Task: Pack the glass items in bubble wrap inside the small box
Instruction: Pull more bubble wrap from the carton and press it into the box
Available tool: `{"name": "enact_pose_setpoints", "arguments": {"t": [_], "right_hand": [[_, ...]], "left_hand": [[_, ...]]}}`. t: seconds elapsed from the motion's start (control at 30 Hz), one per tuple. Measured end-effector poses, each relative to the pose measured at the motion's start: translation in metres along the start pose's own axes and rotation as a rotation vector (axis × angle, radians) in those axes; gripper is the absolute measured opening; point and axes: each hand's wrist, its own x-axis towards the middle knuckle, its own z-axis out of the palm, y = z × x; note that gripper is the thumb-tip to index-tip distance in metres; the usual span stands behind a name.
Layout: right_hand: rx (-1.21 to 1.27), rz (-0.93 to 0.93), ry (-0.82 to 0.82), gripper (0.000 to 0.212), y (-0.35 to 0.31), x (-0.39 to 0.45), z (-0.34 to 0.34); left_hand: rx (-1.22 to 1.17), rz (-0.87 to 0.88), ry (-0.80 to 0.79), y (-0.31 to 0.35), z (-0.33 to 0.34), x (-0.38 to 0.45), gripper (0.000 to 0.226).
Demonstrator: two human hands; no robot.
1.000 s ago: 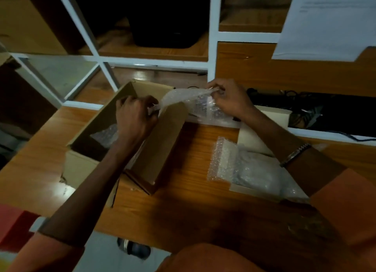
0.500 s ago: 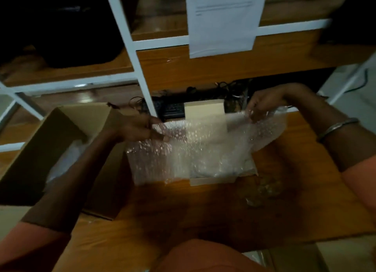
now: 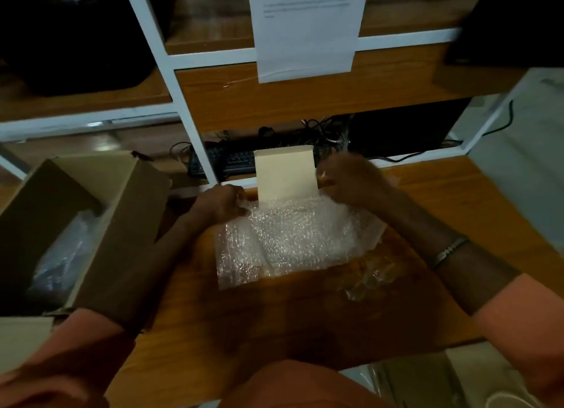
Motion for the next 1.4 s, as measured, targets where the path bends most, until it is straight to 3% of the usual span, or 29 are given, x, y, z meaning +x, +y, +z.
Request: {"name": "enact_pose_setpoints", "arguments": {"t": [0.13,0.27,0.47,0.6,0.87,1.0,1.4], "right_hand": [[-0.038,-0.226,-0.339,0.052,-0.027,-0.012,0.045],[-0.180,-0.328,-0.473,0.075,-0.015,-0.012,0.089],[-0.279,-0.380,-0.552,0.079,-0.004,-0.008,0.116],[-0.277,-0.368,-0.557,0.081,-0.003,-0.003,0.132],[-0.263,-0.406,-0.527,0.073,-0.010,0.003,0.138],[-0.290,-0.414,-0.491,0.075,-0.009,0.005,0.121],[-0.268,-0.419,-0.476,0.081,-0.009,0.004,0.156]], "left_hand": [[0.301,0.160,0.163,0.028,0.012,-0.020,0.047],[0.397,0.363,-0.023,0.062,0.055,-0.037,0.049],[0.483,0.311,-0.132,0.069,0.086,-0.020,0.057],[0.572,0.280,-0.152,0.079,0.100,-0.010,0.054],[0.495,0.266,-0.136,0.081,0.097,0.003,0.051],[0.460,0.332,-0.034,0.070,0.081,0.000,0.070],[0.629,0.189,-0.107,0.078,0.104,0.001,0.094]]}}
